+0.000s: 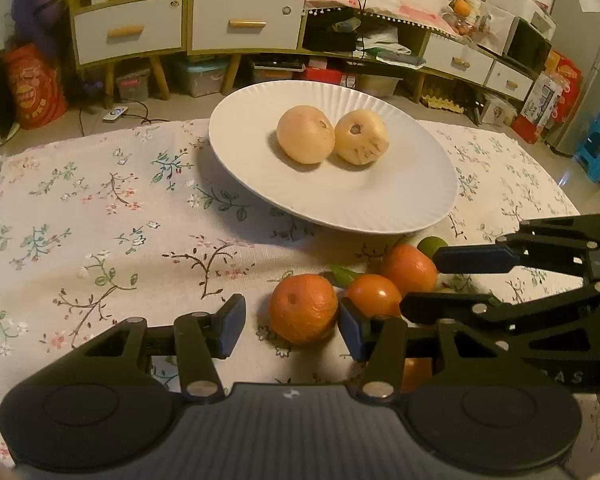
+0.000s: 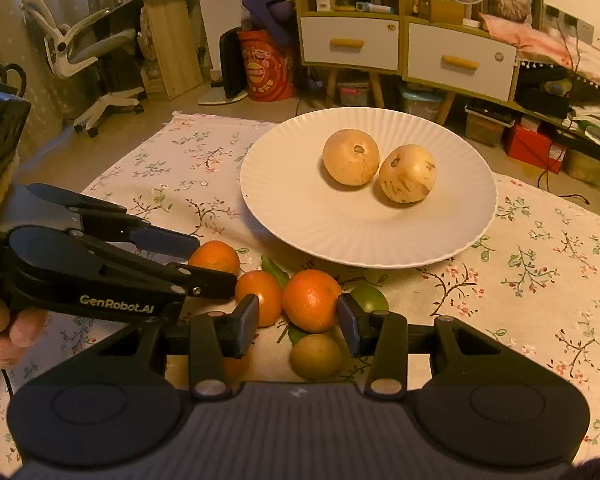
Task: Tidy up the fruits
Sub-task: 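Grasp a tangerine with the right gripper while the left gripper grasps another tangerine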
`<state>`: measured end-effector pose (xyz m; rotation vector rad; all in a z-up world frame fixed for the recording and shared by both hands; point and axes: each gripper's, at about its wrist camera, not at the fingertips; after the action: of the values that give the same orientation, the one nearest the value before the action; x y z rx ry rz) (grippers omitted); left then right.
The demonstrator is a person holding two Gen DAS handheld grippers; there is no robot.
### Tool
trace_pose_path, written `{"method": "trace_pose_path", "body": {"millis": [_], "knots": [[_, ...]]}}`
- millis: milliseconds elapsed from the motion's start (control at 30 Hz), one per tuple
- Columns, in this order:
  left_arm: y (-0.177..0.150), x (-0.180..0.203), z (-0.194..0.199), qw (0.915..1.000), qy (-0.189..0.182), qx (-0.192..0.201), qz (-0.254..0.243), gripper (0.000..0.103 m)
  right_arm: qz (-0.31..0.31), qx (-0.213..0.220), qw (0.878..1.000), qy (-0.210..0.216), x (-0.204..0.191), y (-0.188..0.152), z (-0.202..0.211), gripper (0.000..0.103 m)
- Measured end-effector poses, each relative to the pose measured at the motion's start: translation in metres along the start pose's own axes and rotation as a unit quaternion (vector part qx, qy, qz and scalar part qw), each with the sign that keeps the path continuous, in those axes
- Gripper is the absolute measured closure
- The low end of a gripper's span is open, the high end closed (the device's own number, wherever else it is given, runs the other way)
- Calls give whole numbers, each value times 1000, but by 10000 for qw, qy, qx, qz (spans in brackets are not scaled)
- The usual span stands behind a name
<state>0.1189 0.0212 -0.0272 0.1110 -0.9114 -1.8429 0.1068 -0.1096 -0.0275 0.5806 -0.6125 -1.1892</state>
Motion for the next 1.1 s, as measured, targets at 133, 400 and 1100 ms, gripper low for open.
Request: {"method": "trace_pose_path", "body": {"millis": [133,400,1100], "knots": [[0,1,-2,10000,14,17,-4,71,-21,-11,10000,-29,0,1,0,62],[1,2,2,9999,104,-35,-32,78,-3,-39,9999,-93,-3,3,-1,62],[3,6,6,9999,99,-92,-16,79,277,-151,9985,-446,-12,12,-8,75]]}}
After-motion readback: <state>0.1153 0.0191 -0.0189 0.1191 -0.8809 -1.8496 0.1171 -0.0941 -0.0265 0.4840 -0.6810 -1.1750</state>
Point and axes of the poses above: each gripper's, at about its wrist camera, not at the fingertips, and z roughly against the way its jaws point, x to its right, y to its top, and after that the axes turned 15 degrees about -y, right-handed
